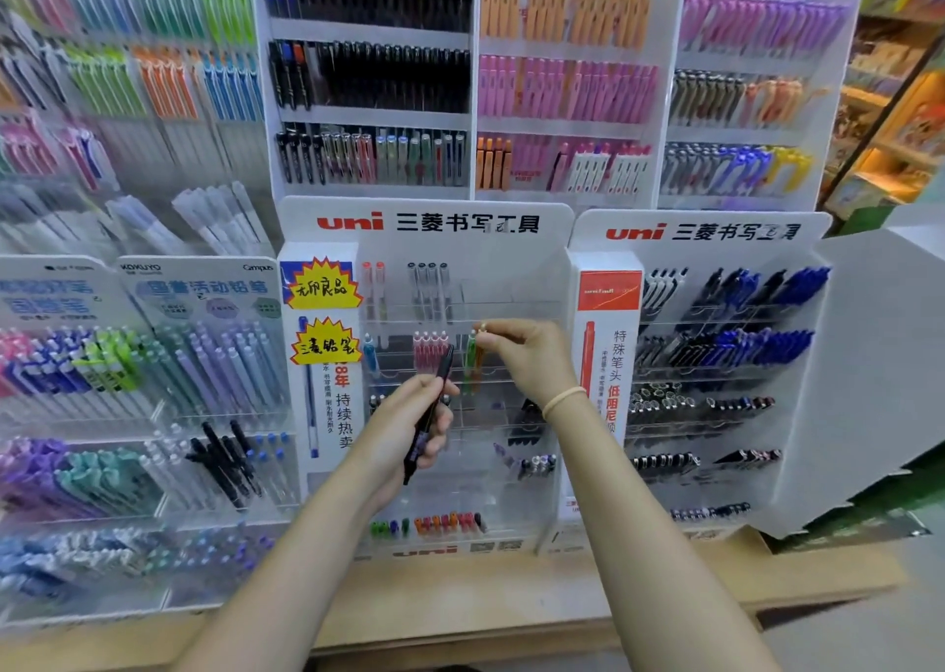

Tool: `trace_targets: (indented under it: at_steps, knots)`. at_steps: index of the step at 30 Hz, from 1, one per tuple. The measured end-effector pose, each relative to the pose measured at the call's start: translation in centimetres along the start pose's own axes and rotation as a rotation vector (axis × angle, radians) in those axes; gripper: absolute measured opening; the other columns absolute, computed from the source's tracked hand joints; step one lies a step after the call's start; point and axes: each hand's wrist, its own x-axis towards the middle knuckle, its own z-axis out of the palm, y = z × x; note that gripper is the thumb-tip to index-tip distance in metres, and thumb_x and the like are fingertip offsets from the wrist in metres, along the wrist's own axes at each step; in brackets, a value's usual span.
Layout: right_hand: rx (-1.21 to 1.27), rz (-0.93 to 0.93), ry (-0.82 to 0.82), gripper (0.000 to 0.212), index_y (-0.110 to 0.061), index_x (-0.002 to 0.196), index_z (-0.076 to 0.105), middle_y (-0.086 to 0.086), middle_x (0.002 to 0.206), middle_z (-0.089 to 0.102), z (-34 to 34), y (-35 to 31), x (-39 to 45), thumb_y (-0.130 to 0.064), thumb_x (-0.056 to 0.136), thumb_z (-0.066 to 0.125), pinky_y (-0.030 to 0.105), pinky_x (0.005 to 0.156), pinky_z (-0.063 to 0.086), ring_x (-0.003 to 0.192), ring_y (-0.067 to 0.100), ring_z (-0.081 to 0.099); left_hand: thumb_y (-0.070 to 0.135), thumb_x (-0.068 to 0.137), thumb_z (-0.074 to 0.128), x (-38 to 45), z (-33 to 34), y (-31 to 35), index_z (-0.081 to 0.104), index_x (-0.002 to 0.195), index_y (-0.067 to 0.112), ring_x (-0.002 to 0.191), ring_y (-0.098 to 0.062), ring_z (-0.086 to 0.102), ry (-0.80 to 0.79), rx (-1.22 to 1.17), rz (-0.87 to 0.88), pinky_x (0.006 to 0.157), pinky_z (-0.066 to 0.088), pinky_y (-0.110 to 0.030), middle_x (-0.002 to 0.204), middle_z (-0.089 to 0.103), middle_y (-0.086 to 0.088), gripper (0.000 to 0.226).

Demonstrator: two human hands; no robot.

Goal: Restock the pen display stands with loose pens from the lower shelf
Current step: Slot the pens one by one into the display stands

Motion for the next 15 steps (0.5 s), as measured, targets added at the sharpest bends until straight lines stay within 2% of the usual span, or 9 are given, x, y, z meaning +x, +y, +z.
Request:
trace_targets:
  at_steps: [4, 8, 15]
  knots:
    - [-0.058, -0.020, -0.015, 0.019, -0.013, 0.103, 0.078, -0.001, 0.100, 0.077, 0.02, 0.55, 0.03, -0.017, 0.084, 0.077, 0.033, 0.095, 0.055, 0.096, 0.006, 0.070, 0.028, 0.108, 0.040, 0.11, -0.15, -0.38, 0.063, 0.115, 0.009, 0.051, -0.014, 0.040, 0.008, -0.011, -0.001, 0.045, 0.028, -0.025, 0.068, 0.051, -0.001, 0.031]
    - [-0.087, 0.009, -0.063, 0.019, -0.014, 0.100, 0.080, -0.001, 0.093, 0.077, -0.23, 1.03, 0.01, -0.018, 0.081, 0.080, 0.039, 0.093, 0.056, 0.091, 0.012, 0.072, 0.030, 0.108, 0.041, 0.19, -0.48, -0.49, 0.067, 0.118, 0.011, 0.050, -0.012, 0.035, 0.005, -0.013, -0.012, 0.044, 0.023, -0.024, 0.066, 0.050, 0.001, 0.033]
    - [-0.130, 0.001, -0.069, 0.021, -0.012, 0.104, 0.078, 0.000, 0.097, 0.077, -0.32, 0.33, -0.15, -0.018, 0.083, 0.078, 0.034, 0.094, 0.055, 0.091, 0.008, 0.071, 0.026, 0.107, 0.042, 0.09, -0.54, -0.33, 0.062, 0.117, 0.009, 0.050, -0.011, 0.035, -0.024, -0.037, -0.020, 0.046, 0.020, -0.025, 0.067, 0.051, 0.001, 0.027]
